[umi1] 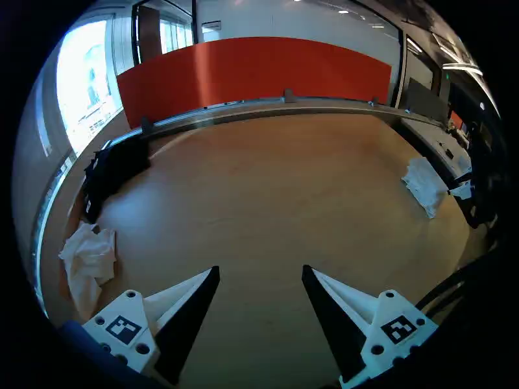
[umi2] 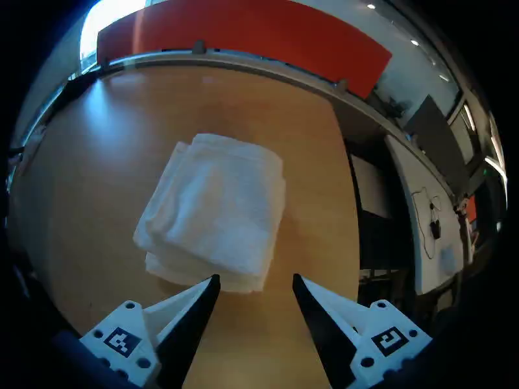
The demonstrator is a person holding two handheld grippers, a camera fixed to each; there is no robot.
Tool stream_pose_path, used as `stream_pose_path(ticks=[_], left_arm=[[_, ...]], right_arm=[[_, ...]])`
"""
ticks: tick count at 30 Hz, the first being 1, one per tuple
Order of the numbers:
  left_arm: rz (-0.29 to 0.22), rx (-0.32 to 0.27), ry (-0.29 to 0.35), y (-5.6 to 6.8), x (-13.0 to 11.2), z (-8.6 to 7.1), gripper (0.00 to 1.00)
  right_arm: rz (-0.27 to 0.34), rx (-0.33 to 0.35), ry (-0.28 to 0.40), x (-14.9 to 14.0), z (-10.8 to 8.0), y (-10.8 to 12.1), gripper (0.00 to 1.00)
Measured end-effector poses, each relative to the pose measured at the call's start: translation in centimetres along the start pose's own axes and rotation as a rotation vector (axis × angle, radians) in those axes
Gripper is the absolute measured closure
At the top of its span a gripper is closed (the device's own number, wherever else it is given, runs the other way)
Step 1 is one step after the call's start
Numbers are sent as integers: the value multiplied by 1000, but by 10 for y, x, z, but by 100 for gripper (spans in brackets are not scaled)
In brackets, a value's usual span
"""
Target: Fold towel
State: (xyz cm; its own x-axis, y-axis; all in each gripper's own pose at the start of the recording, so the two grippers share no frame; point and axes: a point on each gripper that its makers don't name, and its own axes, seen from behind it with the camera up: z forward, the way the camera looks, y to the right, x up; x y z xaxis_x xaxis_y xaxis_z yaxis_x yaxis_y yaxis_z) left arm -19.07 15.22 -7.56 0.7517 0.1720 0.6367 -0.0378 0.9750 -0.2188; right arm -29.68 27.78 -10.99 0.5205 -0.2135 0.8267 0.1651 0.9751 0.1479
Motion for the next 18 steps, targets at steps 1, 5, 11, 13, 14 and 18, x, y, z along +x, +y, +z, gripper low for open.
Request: stream_pose_path(ticks=[1,5,11,13,14,18], left_arm=[[0,0,1,0,0,0,6],[-1,1,7,-2,2,-1,6],[-3,6,25,-8,7,-3,6],[-6,7,32,-9,10,-3,6],[-7,7,35,-10,11,-4,6],[-12,11,52,-13,16,-5,6]], right_arm=[[3,-1,3,1,-1,0,13],[12,-4,21,5,-4,-2,10],[37,-10,81,20,-15,-10,0],[47,-15,105,26,-20,-12,0],[52,-19,117,29,-22,-12,0],[58,-46,176,43,-32,-14,0]])
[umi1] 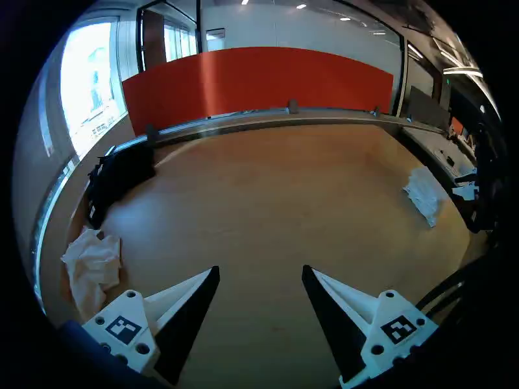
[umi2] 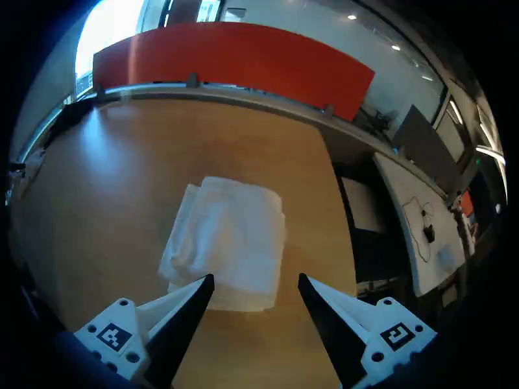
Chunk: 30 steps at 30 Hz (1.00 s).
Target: Fold towel
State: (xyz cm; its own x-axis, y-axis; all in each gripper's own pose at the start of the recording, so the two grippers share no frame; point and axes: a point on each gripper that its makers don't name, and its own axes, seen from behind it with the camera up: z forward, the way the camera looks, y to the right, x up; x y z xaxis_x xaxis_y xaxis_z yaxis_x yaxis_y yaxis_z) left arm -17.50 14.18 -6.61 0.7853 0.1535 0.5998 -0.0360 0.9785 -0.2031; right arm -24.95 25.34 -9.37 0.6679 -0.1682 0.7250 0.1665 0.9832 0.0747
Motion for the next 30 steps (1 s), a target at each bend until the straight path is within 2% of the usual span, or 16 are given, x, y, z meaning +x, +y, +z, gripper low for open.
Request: stream_pose_path(ticks=[9,19,24,30], left_arm=[[-10,19,44,-9,12,-2,6],[-37,62,141,-30,40,-3,6],[-60,72,189,-39,55,-2,6],[-65,78,286,-48,80,-4,6]], right_arm=[[45,-18,159,46,-19,-14,0],[120,-51,373,106,-42,-31,0],[130,-64,444,127,-50,-41,0],[173,-55,506,152,-56,-54,0]])
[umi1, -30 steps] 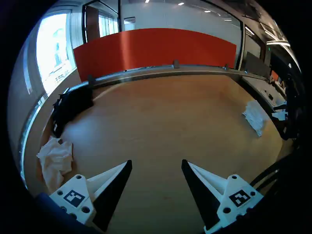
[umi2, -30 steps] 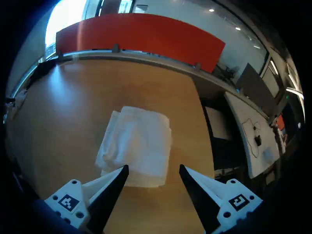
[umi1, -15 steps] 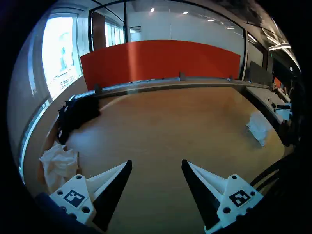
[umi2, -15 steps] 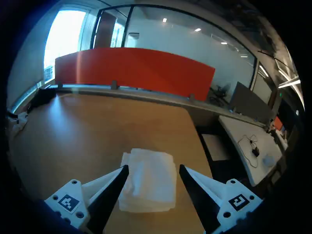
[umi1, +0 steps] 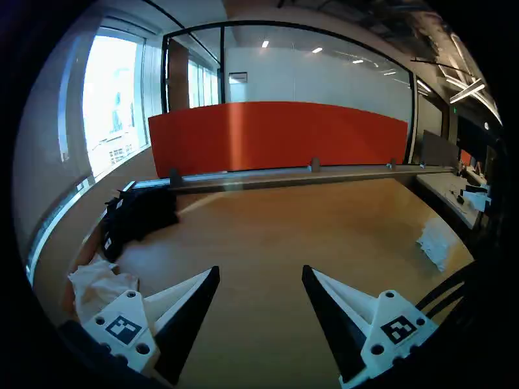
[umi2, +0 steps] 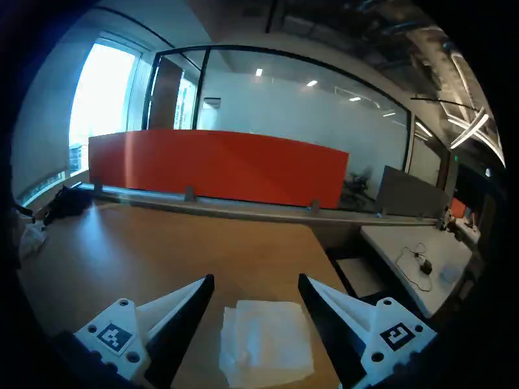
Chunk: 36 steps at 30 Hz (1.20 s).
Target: Fold towel
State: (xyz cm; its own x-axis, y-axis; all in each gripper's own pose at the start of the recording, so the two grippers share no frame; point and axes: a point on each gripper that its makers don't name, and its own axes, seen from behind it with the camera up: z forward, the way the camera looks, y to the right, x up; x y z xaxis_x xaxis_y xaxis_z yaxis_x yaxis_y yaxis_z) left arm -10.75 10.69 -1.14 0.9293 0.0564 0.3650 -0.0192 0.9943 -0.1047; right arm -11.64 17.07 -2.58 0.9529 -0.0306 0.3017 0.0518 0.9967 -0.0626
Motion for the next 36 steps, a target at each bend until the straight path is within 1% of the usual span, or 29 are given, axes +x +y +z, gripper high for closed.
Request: stream_pose_path(ticks=[3,6,9,12,15,18,21,24,30,36], left_arm=[[-7,5,42,-4,11,2,6],[-18,8,76,-8,21,3,6],[-34,18,107,-14,28,4,6],[-46,21,131,-18,34,5,6],[-49,29,148,-24,39,6,6],[-49,39,163,-29,45,8,6],[-55,45,192,-34,54,7,6],[-63,50,224,-40,62,7,6],[-86,65,262,-51,72,7,6],[-113,54,291,-54,78,7,6]], right_arm=[[26,8,40,14,1,-11,0],[40,13,78,27,2,-22,0],[47,17,101,36,4,-32,0],[55,23,119,46,6,-43,0],[68,34,151,60,5,-56,0],[84,59,195,76,2,-71,0],[97,75,222,83,1,-84,0],[99,78,230,87,3,-95,0],[87,97,249,94,5,-122,0],[77,126,264,104,6,-154,0]])
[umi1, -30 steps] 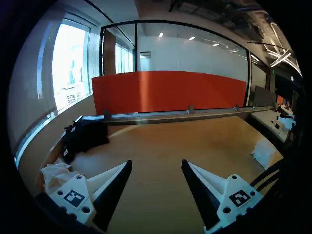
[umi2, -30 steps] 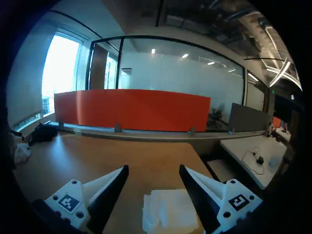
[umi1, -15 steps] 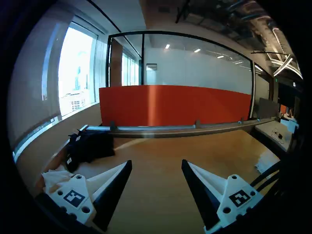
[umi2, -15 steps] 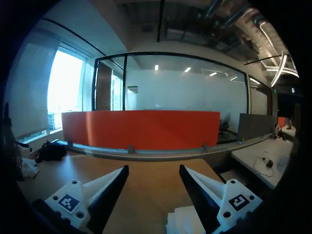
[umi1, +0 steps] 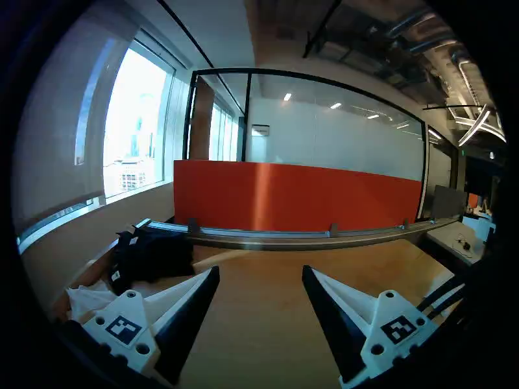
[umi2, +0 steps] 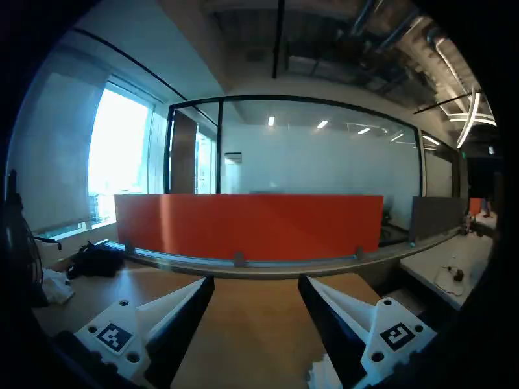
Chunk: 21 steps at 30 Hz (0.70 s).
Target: Fold towel
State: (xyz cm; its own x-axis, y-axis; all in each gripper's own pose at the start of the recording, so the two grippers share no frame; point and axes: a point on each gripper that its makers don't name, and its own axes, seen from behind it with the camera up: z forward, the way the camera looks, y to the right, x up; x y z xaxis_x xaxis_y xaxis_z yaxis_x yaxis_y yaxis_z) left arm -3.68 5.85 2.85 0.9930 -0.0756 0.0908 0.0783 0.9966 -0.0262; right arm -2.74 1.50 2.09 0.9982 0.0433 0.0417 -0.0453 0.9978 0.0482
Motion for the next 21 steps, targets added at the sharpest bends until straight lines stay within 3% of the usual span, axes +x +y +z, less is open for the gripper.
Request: stream_pose_path(ticks=[9,21], left_arm=[[10,-24,41,-1,10,3,6],[43,-34,96,-5,5,9,6]], right_arm=[[-48,7,-12,-2,6,-25,0],[-49,13,-22,-8,6,-43,0]])
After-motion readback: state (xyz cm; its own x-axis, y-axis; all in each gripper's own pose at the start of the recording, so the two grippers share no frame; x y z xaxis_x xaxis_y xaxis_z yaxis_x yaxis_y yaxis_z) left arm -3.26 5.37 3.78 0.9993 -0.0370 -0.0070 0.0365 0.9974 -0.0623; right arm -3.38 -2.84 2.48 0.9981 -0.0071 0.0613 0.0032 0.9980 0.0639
